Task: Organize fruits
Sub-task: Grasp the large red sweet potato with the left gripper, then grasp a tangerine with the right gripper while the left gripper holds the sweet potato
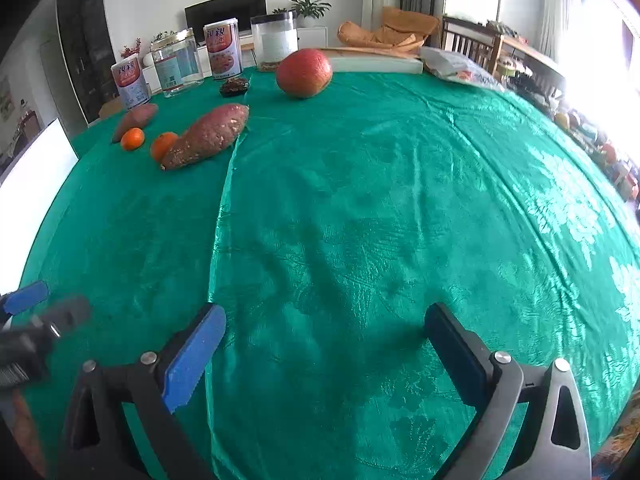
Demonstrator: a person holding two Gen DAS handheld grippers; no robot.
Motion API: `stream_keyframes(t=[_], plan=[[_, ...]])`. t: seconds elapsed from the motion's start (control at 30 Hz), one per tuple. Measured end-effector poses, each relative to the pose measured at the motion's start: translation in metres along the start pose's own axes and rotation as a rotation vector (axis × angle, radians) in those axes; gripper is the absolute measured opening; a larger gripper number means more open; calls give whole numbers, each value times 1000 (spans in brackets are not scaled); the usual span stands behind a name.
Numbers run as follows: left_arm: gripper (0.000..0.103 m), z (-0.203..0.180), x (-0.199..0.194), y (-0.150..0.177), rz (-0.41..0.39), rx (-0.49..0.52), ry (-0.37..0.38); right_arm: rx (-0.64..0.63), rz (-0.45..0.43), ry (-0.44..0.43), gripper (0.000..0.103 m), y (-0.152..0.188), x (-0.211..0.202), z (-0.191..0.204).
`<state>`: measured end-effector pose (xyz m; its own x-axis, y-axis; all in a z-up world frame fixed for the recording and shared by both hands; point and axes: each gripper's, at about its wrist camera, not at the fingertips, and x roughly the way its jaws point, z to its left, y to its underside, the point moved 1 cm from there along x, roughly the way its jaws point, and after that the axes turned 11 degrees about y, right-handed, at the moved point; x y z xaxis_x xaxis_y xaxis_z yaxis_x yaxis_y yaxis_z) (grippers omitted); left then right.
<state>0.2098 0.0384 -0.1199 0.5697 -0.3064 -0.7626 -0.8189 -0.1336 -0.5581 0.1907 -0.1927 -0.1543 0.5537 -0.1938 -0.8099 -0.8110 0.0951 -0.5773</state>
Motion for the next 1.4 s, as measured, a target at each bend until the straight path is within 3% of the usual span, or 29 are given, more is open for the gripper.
stream_keyframes(t=[0.13,0.23,0.27,0.33,0.4,0.43,0.57,0.67,0.9,1.0,1.03,1.2,1.33,1.4], plan=[[99,11,-24,-76,-156,-195,40,2,-2,-11,102,0,0,0],[99,17,-13,-129,-186,-259,58,1,-2,-20,103,0,0,0],[99,19,-1,-150,-161,-258,60,4,-2,-26,103,0,0,0],[99,20,28,-182,-68,-191,52,9,-3,-32,103,0,0,-1],[99,20,55,-206,25,-45,-42,11,-4,-36,103,0,0,-2],[99,21,68,-215,70,53,-125,13,-4,-38,103,0,0,-2],[99,37,99,-226,172,269,-285,9,-3,-34,103,0,0,-1],[98,52,114,-230,186,302,-307,0,-2,-28,103,0,1,0],[96,62,142,-242,199,228,-221,-2,-2,-27,103,-1,1,1],[53,63,155,-241,238,203,-160,-1,-2,-27,103,-1,1,1],[47,65,156,-241,241,184,-167,-2,-2,-27,103,-1,1,1],[46,75,140,-233,196,86,-136,-3,-2,-25,103,-1,2,1],[46,89,100,-216,135,-89,-125,-5,-1,-21,103,-1,2,1],[46,85,77,-200,121,-120,-152,-5,-1,-22,103,-1,2,1]])
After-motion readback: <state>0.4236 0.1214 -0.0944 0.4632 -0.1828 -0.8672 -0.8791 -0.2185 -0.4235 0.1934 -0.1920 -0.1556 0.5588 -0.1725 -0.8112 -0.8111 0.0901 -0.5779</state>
